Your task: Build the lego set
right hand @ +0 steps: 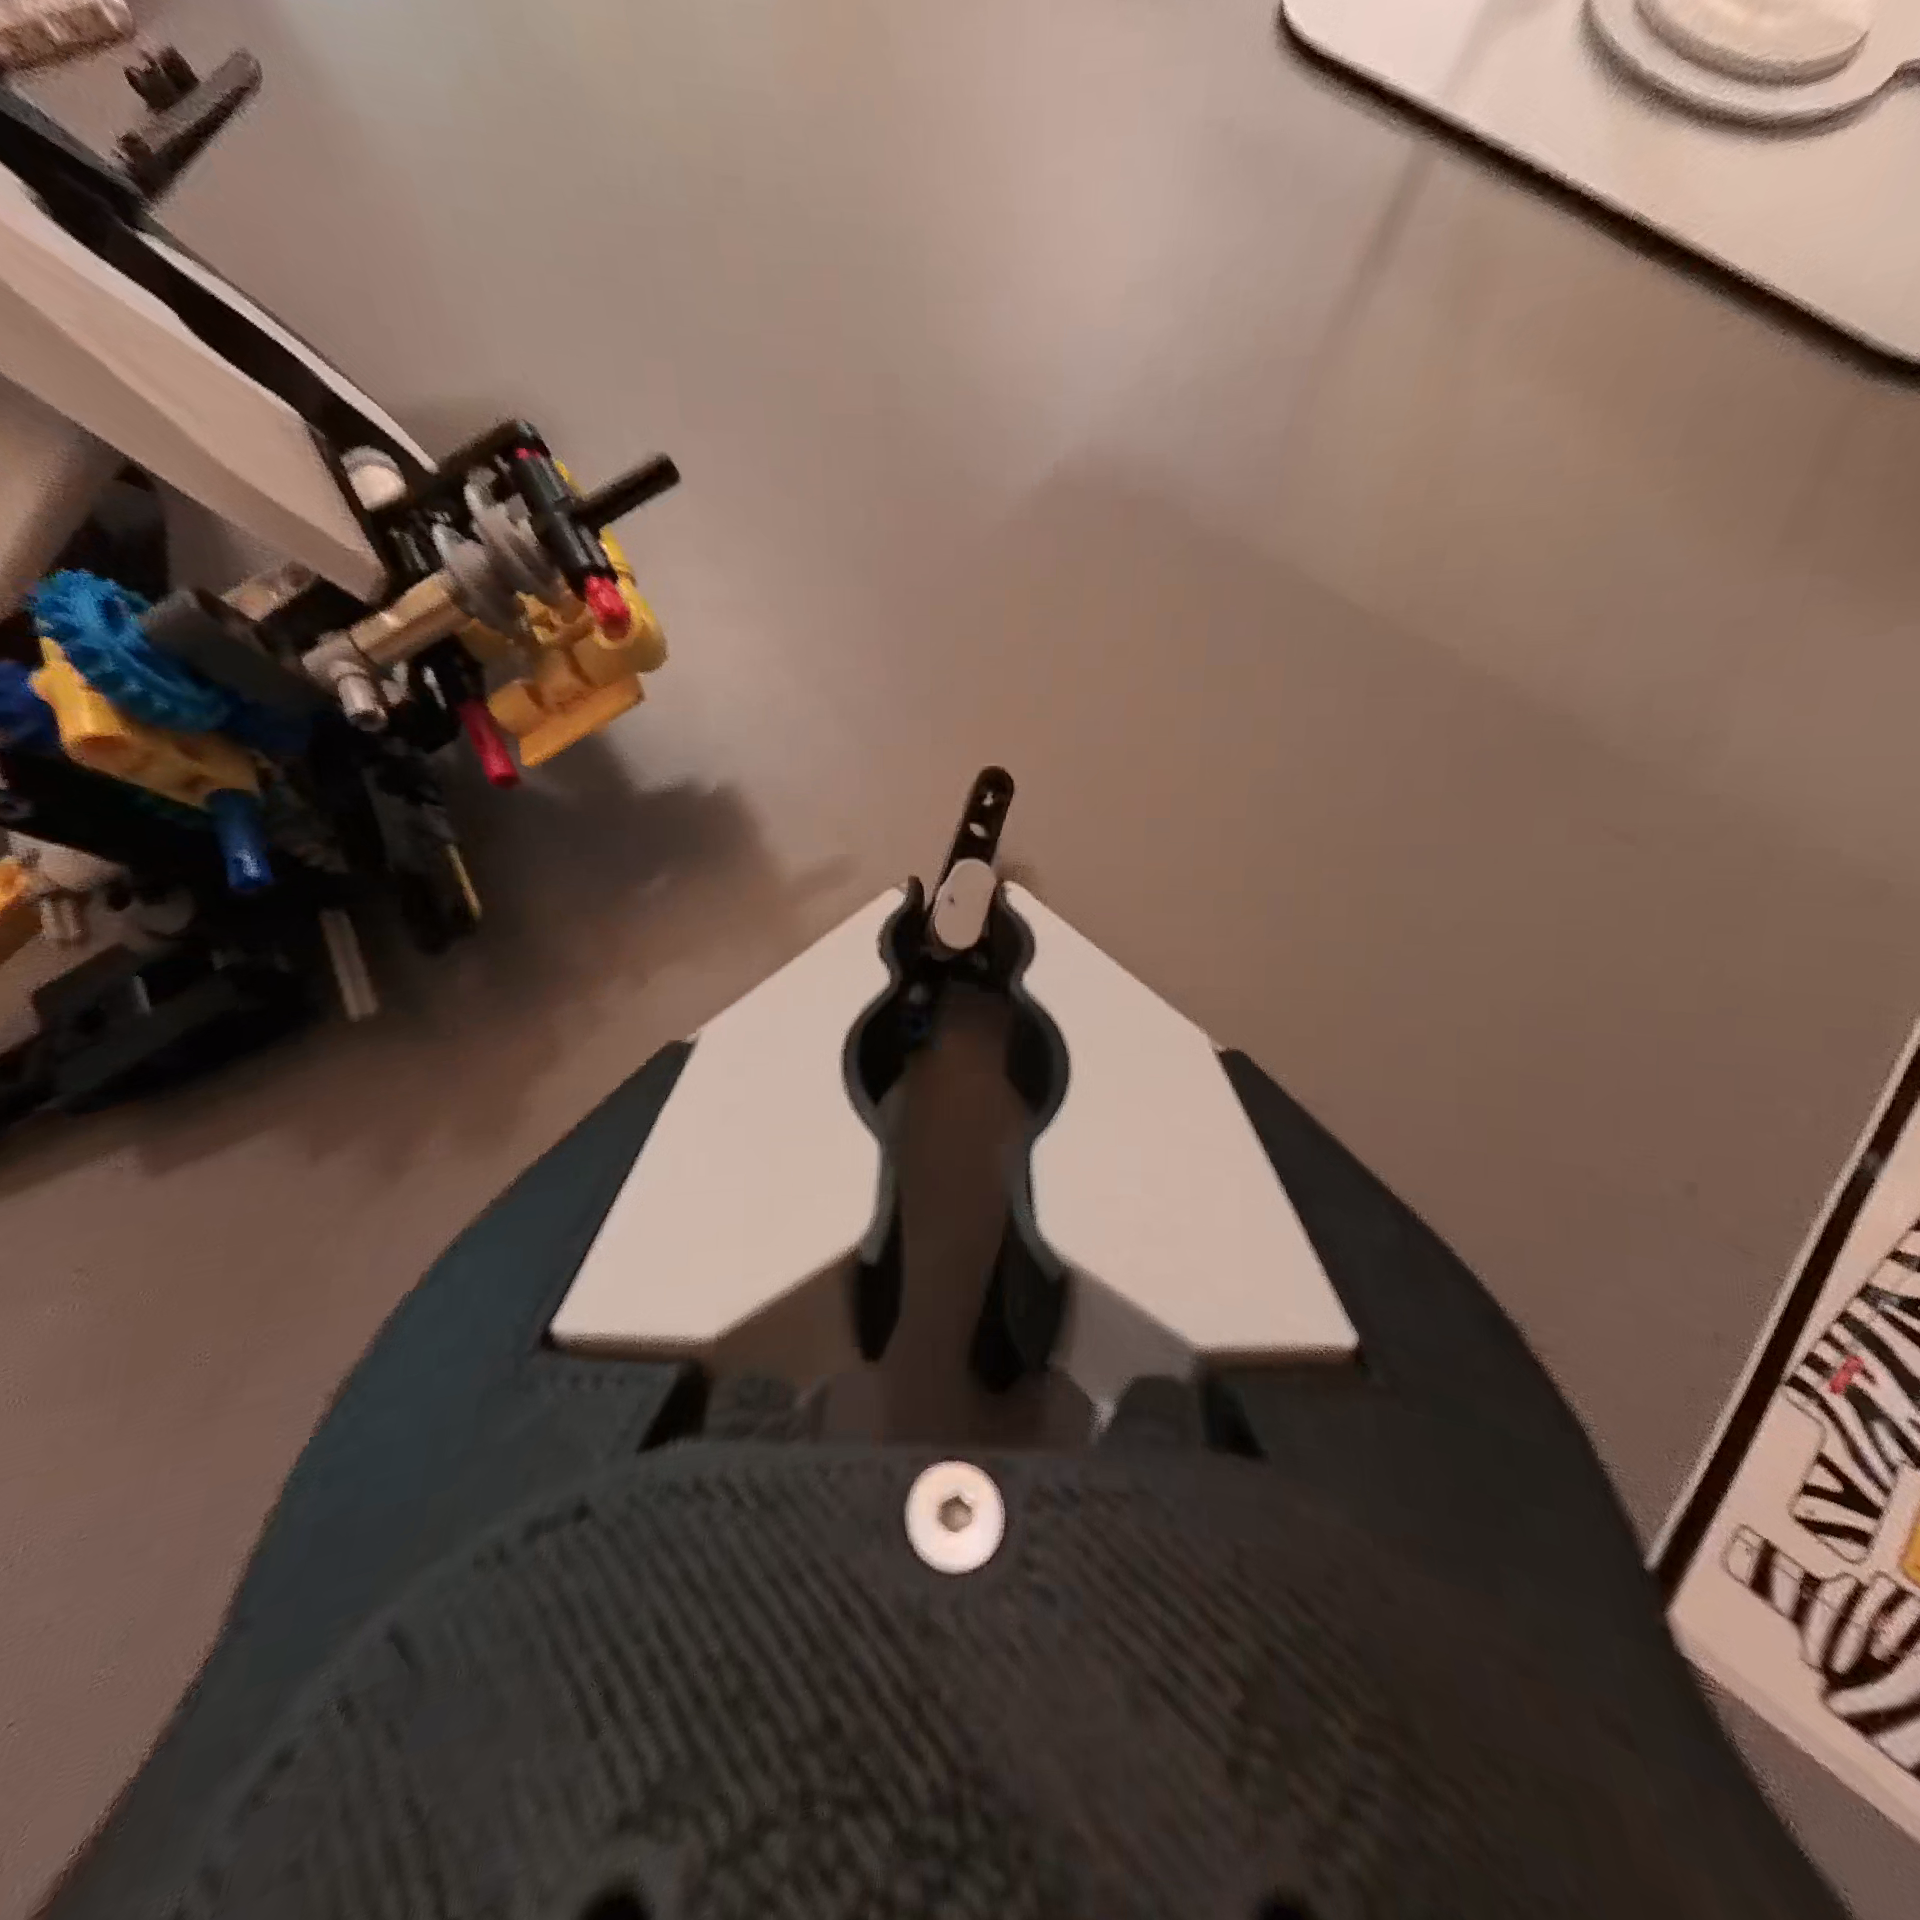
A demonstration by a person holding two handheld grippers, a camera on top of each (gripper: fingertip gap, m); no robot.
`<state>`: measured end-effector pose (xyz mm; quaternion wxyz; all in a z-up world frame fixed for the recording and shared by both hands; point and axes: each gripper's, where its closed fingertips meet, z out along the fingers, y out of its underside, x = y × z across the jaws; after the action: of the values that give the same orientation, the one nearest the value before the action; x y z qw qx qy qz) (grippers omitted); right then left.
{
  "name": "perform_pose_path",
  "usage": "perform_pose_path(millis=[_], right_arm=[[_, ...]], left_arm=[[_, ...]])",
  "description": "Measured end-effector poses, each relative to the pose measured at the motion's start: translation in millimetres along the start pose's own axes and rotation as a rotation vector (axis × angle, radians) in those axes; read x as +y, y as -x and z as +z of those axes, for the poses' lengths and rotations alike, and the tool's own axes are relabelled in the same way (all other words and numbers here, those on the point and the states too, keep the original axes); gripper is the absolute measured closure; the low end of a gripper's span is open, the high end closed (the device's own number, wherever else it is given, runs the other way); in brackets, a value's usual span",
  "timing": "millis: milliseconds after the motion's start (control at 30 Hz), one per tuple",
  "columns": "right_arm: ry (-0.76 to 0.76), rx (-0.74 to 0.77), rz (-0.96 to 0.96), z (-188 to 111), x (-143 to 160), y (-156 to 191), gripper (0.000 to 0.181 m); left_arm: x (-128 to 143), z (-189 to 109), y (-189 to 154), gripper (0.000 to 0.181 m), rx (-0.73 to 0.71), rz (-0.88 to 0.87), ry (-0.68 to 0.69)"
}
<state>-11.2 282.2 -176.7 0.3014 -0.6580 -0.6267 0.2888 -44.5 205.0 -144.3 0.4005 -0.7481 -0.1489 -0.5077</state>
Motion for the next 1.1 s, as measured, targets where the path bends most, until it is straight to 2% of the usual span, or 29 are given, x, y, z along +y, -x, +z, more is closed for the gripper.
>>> perform_pose_path(millis=[133,300,400,767,900,1100], right_arm=[[-0.194,-0.112,0.128,-19.1,-33.2,17.1,0.171],[-0.470,-0.374,0.446,-50.0,-75.5,46.6,0.172],[-0.604,-0.472,0.577,-59.2,-88.3,53.3,0.173],[-0.652,-0.560,0.726,-47.7,-75.2,71.3,0.173],[-0.608,-0.534,0.756,-43.4,-66.3,67.5,0.173],[-0.521,-0.492,0.847,-42.5,-41.3,60.7,0.175]], left_arm=[[-3.0,-2.8,-7.0,0.157,0.051,0.002,-0.019],[-19.3,-14.9,-26.2,0.159,0.205,-0.016,-0.136],[-26.0,-19.3,-33.7,0.159,0.281,-0.048,-0.188],[-26.6,-19.1,-37.4,0.159,0.310,-0.049,-0.195],[-25.2,-17.8,-27.5,0.159,0.234,-0.059,-0.189],[-16.6,-11.4,-0.5,0.158,0.024,-0.043,-0.121]])
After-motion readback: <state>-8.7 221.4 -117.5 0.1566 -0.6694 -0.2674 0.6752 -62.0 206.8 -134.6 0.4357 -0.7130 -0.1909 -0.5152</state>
